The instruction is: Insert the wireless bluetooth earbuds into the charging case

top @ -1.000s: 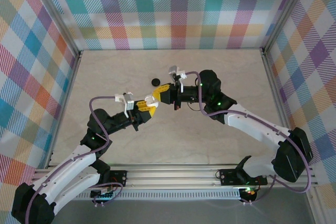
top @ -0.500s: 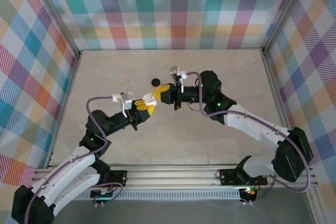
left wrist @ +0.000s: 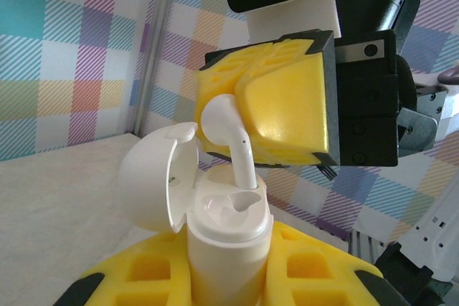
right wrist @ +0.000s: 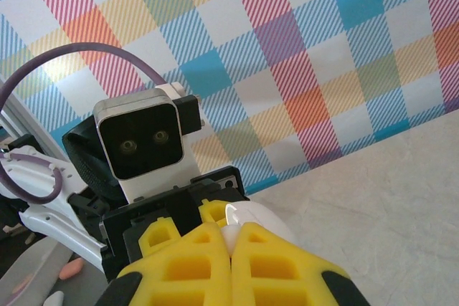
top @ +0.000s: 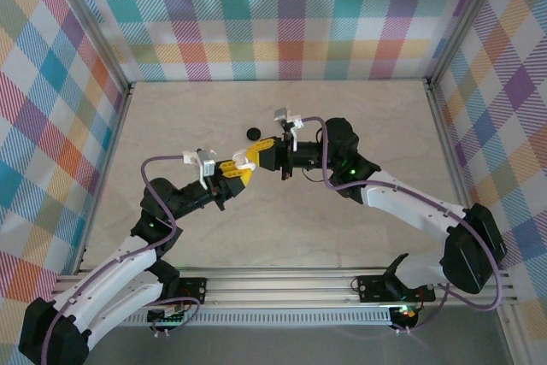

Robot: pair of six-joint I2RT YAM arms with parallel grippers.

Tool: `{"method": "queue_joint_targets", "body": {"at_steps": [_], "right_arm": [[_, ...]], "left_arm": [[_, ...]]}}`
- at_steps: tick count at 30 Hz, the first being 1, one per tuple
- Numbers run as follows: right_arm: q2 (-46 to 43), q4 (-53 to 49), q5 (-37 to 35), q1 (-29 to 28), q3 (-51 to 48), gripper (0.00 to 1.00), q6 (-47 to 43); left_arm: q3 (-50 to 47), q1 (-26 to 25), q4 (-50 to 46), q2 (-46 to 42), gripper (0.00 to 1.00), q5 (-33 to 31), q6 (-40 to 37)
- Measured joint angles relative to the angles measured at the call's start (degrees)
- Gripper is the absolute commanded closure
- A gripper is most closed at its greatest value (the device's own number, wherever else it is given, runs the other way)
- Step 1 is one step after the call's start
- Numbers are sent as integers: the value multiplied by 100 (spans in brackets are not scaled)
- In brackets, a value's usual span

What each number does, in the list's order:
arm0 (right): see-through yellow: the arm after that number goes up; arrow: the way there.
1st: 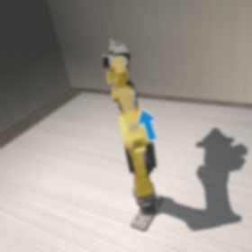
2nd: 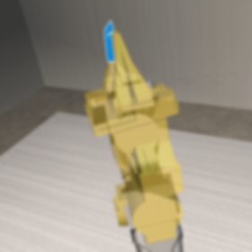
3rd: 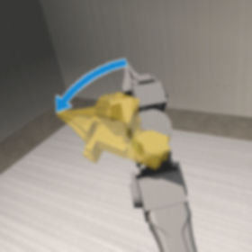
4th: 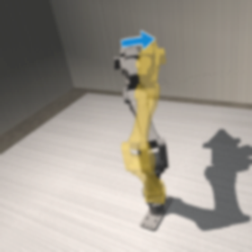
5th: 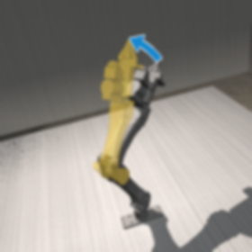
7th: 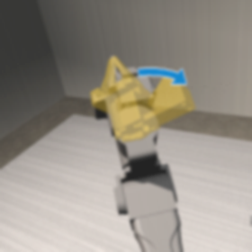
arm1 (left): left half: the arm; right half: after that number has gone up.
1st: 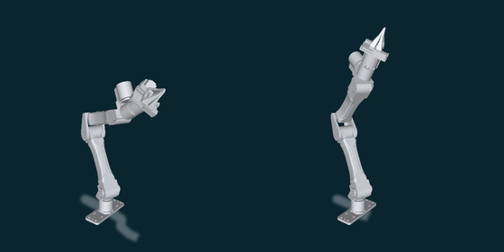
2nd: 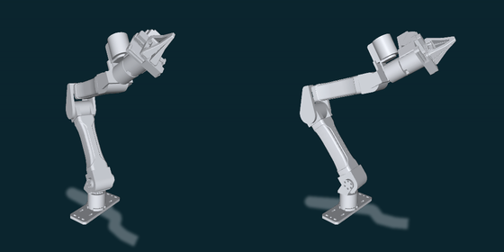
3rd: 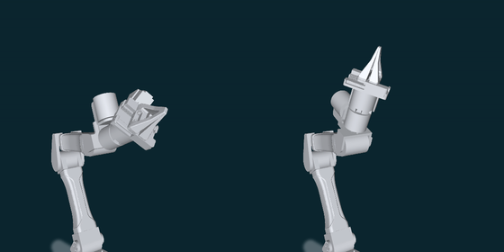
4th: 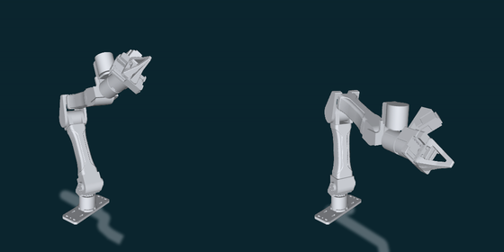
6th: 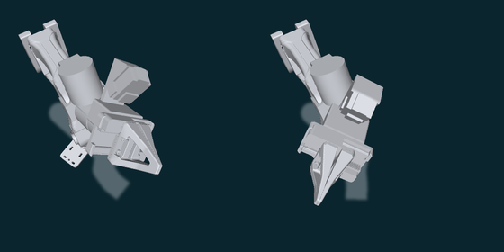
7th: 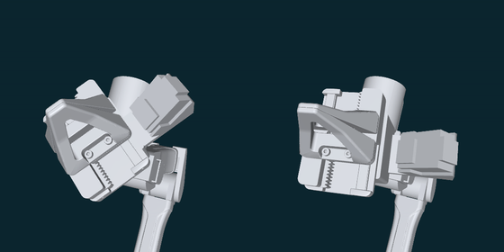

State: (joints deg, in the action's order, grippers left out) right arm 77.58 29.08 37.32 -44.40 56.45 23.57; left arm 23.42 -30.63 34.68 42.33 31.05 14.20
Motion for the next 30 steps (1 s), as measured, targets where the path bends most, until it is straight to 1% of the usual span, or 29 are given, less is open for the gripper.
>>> {"method": "queue_joint_targets", "body": {"at_steps": [14, 15, 17, 21, 28, 30], "right_arm": [[-4, 118, -87, -15, -149, 98, -7], [-4, 109, -90, -20, -149, 96, -15], [-4, 98, -87, -24, -149, 87, -44], [-4, 42, -85, -37, -149, 80, -70], [-48, -70, -114, -70, -151, 58, -153], [-122, -155, -136, -70, -151, 54, -181]], "left_arm": [[0, 0, -57, -35, 100, -114, 26], [0, 0, -57, -39, 100, -116, 37], [0, 0, -61, -50, 100, -118, 42], [0, 0, -90, -50, 100, -120, 39], [0, 0, -179, -52, 100, -164, 37], [17, 2, -214, -85, 100, -181, 11]]}}
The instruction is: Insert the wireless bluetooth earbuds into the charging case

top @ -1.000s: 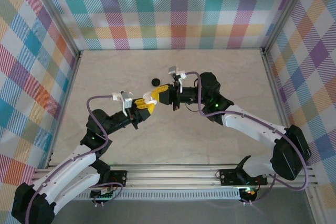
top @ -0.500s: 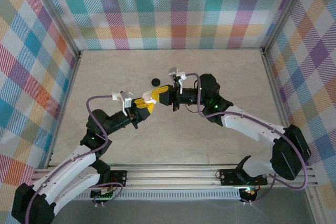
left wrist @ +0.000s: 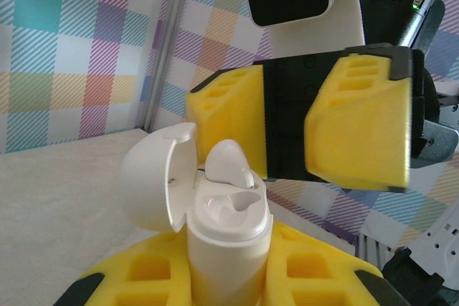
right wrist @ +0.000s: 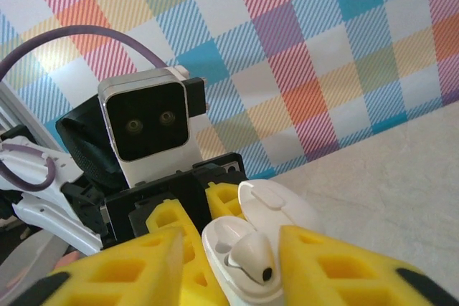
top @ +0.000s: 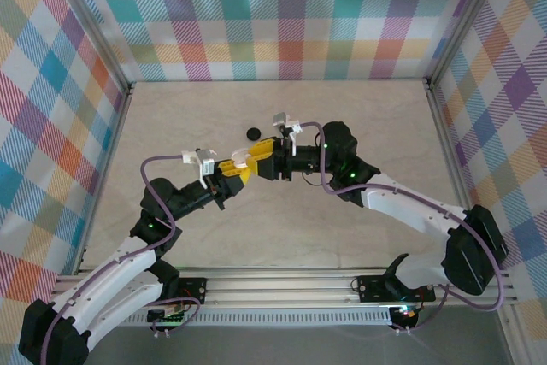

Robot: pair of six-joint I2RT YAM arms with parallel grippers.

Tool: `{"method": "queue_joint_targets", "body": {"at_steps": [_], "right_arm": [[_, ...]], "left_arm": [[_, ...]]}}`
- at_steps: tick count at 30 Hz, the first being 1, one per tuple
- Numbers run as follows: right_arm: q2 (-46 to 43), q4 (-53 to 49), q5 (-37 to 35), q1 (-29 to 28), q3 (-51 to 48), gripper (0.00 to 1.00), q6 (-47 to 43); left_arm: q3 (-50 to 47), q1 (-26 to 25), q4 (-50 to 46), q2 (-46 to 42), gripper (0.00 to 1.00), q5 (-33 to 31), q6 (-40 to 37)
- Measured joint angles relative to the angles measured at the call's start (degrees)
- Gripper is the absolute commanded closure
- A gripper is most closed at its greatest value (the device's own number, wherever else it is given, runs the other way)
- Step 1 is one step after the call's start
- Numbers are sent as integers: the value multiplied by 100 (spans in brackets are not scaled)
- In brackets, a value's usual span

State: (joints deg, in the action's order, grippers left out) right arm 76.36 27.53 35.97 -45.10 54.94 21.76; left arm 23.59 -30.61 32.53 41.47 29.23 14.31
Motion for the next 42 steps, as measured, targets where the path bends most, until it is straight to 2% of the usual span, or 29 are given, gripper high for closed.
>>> {"method": "queue_joint_targets", "body": {"at_steps": [5, 10, 13, 17, 21, 24, 34, 38, 40, 42], "right_arm": [[-260, -330, -107, -4, 0, 48, -66], [-605, -863, -380, -4, 81, 46, -219], [-697, -1362, -675, -4, 404, 45, -341], [-671, -2044, -1248, -2, 944, 35, -476], [-173, -2739, -1805, 4, 1700, 33, -492], [697, -3338, -2057, 9, 2533, 34, -494], [4747, -5807, -2437, 13, 6548, 50, -734], [6432, -6640, -2411, 13, 8585, 53, -929], [7202, -6911, -2380, 13, 9547, 53, -986], [7698, -6977, -2326, 13, 9916, 50, -1008]], "left_arm": [[234, -2, -387, -225, 100, 9, -177], [361, -2, -872, -579, 100, 13, -398], [363, -2, -1296, -866, 100, -33, -520], [385, -2, -1932, -1309, 100, -136, -673], [564, -2, -2691, -1707, 100, -306, -837], [761, -2, -3213, -2004, 100, -450, -964], [1001, -2, -4686, -2293, 100, -710, -1248], [1014, -2, -5154, -2369, 100, -791, -1377], [1016, -2, -5287, -2406, 100, -828, -1416], [1019, -2, -5386, -2457, 100, -883, -1419]]}}
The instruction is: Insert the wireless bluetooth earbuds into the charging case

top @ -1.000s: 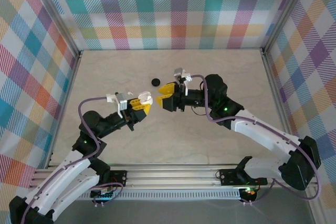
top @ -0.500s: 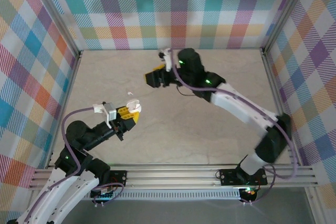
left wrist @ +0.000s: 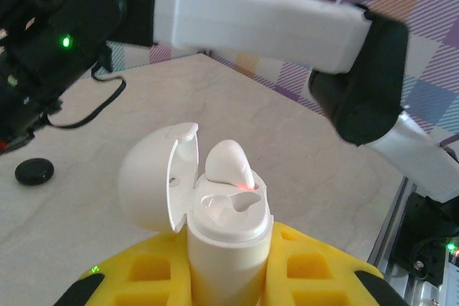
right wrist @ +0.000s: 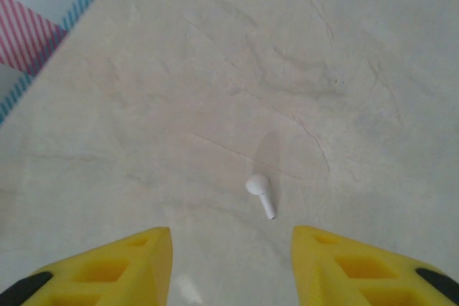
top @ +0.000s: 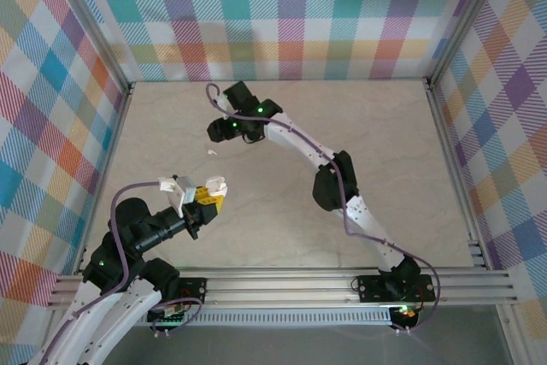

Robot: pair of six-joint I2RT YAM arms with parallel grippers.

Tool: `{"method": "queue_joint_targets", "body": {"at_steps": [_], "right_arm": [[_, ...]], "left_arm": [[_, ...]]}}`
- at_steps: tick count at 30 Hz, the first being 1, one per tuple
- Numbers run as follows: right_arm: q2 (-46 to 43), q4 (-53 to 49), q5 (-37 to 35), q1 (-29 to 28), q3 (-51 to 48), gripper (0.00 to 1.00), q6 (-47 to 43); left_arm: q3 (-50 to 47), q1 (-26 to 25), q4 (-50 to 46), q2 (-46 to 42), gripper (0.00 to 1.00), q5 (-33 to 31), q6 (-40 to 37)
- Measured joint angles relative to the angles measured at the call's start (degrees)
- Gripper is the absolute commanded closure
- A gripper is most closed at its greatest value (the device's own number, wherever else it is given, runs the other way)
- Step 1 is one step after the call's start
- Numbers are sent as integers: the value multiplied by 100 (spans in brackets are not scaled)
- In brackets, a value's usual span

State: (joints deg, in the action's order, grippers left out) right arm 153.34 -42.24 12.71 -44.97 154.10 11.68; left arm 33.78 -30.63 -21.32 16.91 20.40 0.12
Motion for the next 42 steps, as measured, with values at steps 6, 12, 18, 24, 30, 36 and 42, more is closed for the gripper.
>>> {"method": "queue_joint_targets", "body": {"at_steps": [6, 12, 18, 24, 30, 36, 42], "right_arm": [[177, 490, 87, 0, -798, 49, 332], [424, 979, 48, -17, -640, 49, 629], [658, 1209, -245, -157, -468, 48, 612], [778, 1268, -468, -249, -365, 49, 704], [839, 1373, -560, -337, -341, 49, 671], [876, 1412, -1023, -520, -313, 56, 413], [885, 1423, -1469, -688, -343, 68, 238]], "left_arm": [[0, 0, -22, -164, 100, -17, 9], [0, 0, -96, -254, 100, -15, 26], [-28, 0, -109, -411, 100, -44, 55], [-96, 0, -103, -468, 100, -55, 179], [-98, 0, -109, -468, 100, -50, 203], [-94, 0, -208, -640, 100, -57, 205], [-94, 0, -278, -774, 100, -59, 310]]}}
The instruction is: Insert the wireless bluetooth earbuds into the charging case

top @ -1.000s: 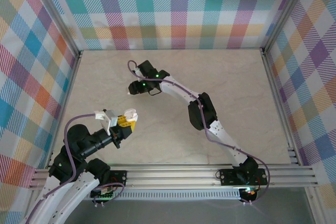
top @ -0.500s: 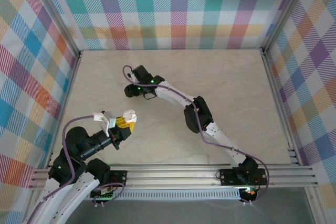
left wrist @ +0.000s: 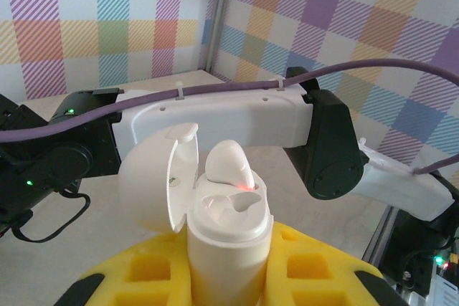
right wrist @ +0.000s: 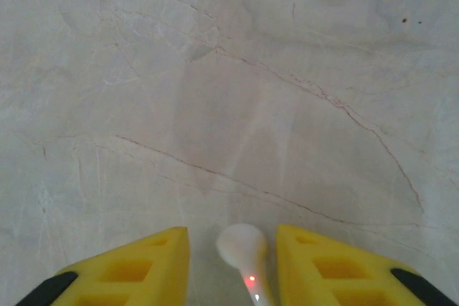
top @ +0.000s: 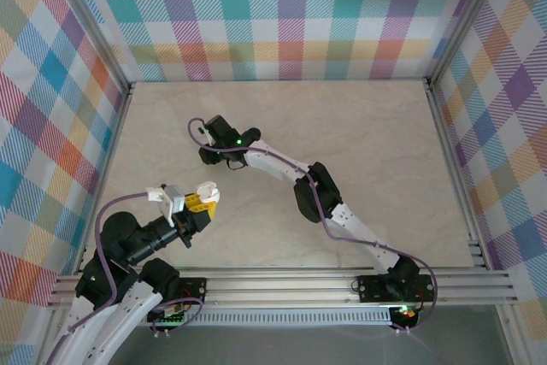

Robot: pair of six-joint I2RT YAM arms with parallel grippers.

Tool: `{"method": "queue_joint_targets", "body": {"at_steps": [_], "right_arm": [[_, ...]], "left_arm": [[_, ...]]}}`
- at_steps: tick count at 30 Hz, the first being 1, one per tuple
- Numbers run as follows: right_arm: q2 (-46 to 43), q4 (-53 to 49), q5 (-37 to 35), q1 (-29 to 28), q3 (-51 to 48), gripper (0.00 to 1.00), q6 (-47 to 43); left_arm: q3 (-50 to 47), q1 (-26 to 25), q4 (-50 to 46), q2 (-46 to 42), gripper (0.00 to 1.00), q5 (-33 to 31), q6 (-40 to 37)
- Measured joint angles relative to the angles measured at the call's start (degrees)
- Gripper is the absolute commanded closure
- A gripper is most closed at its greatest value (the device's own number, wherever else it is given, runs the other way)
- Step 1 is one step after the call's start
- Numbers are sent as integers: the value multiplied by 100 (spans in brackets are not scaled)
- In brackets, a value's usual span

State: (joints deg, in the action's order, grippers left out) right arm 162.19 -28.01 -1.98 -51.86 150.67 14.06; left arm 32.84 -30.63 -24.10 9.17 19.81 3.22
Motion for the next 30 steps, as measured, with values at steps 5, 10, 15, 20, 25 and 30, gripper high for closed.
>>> {"method": "queue_joint_targets", "body": {"at_steps": [5, 10, 15, 20, 25, 30], "right_arm": [[-105, 175, -155, -20, -267, 76, -42], [-249, 251, -168, -28, -505, 86, -111], [-535, 229, -35, -140, -960, 87, -144], [-1182, 284, 17, -173, -1987, 89, -138], [-2323, 577, 118, -72, -3888, 89, 13], [-3856, 1104, 238, 380, -6360, 89, 378]], "left_arm": [[2, 0, -52, -33, 100, -13, 42], [17, 0, -197, -136, 100, -90, 61], [166, 0, -409, -243, 100, -179, 66], [192, 0, -437, -282, 100, -195, 155], [192, 0, -428, -280, 100, -197, 195], [168, 0, -420, -280, 100, -232, 195]]}}
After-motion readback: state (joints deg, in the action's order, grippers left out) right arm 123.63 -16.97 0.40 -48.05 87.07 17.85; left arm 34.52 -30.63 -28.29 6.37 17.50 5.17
